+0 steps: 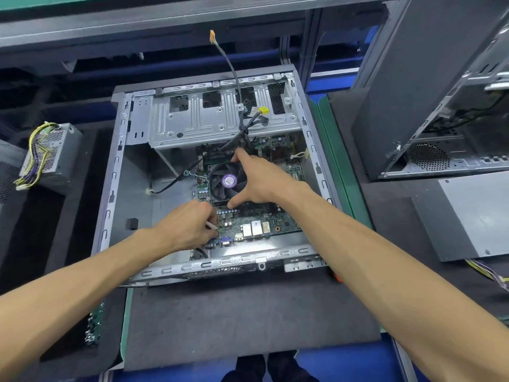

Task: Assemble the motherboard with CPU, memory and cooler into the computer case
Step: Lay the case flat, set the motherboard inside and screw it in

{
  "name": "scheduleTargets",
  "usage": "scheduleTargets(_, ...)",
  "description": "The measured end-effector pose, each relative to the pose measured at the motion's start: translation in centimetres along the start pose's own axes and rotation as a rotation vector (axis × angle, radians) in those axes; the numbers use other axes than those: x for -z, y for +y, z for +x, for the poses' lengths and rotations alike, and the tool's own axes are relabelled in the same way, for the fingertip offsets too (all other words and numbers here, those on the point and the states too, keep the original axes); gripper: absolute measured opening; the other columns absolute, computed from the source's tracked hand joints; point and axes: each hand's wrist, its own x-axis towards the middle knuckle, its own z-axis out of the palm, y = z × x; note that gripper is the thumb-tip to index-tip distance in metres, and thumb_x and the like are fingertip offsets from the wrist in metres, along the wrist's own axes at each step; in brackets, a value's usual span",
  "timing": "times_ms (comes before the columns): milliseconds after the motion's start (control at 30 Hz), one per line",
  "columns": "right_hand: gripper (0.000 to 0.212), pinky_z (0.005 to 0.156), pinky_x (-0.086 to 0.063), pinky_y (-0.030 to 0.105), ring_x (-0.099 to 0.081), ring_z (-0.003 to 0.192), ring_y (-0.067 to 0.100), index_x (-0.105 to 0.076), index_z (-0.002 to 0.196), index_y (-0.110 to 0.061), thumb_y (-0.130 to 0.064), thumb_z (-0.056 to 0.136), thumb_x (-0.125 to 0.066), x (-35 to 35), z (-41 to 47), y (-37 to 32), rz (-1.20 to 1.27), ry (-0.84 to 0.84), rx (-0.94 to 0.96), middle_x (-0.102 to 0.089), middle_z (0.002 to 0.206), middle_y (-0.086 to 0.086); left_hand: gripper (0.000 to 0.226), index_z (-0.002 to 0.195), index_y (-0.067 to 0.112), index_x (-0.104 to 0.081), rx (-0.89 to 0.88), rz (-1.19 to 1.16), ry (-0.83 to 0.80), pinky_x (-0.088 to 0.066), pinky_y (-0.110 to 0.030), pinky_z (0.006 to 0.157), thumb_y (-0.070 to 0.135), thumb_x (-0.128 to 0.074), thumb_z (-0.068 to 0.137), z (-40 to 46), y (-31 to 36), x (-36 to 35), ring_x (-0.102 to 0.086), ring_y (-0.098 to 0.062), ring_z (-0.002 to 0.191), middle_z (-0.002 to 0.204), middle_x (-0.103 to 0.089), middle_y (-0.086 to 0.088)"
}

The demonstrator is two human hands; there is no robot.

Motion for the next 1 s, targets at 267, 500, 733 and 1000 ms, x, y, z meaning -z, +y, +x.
scheduleTargets(267,0.107,0.089,-0.052,0.045,-0.058,0.107,0.029,-0.034,0.141,-0.020,-0.050,0.058,-0.095,0.3,-0.1,-0.1,0.016,-0.009,-0.010,-0.058,0.127,0.009,0.020,0.069,0.027,-0.060,-0.039,-0.078,-0.011,-0.042,-0.026,0.055,0.028,-0.075,0.083,-0.4,-0.5,0.5,-0.056,-0.003,0.064,0.063,-0.059,0.016)
scheduleTargets(500,0.105,0.090,-0.053,0.048,-0.060,0.104,0.029,-0.034,0.140,-0.020,-0.049,0.059,-0.095,0.3,-0.1,0.1,0.032,-0.006,-0.018,-0.060,0.122,0.008,0.012,0.075,0.023,-0.066,-0.065,-0.067,0.037,-0.042,-0.027,0.057,0.024,-0.073,0.084,-1.0,-0.5,0.8,-0.056,-0.009,0.066,0.070,-0.063,0.012)
scheduleTargets(733,0.105,0.079,-0.052,0.043,-0.058,0.097,0.028,-0.033,0.140,-0.021,-0.049,0.060,-0.094,0.2,0.0,0.1,0.009,-0.015,-0.010,-0.060,0.118,0.007,0.015,0.074,0.024,-0.063,-0.056,-0.096,0.029,-0.034,-0.018,0.050,0.026,-0.073,0.085,-1.1,-1.2,0.8,-0.056,-0.007,0.062,0.068,-0.064,0.010)
scheduleTargets(1000,0.107,0.079,-0.050,0.040,-0.057,0.099,0.028,-0.032,0.142,-0.021,-0.049,0.060,-0.095,0.3,0.1,0.2,0.008,-0.021,-0.007,-0.058,0.120,0.007,0.015,0.076,0.025,-0.061,-0.071,-0.059,0.020,-0.040,-0.023,0.055,0.021,-0.069,0.087,-1.1,-1.1,0.7,-0.056,-0.007,0.066,0.073,-0.063,0.010)
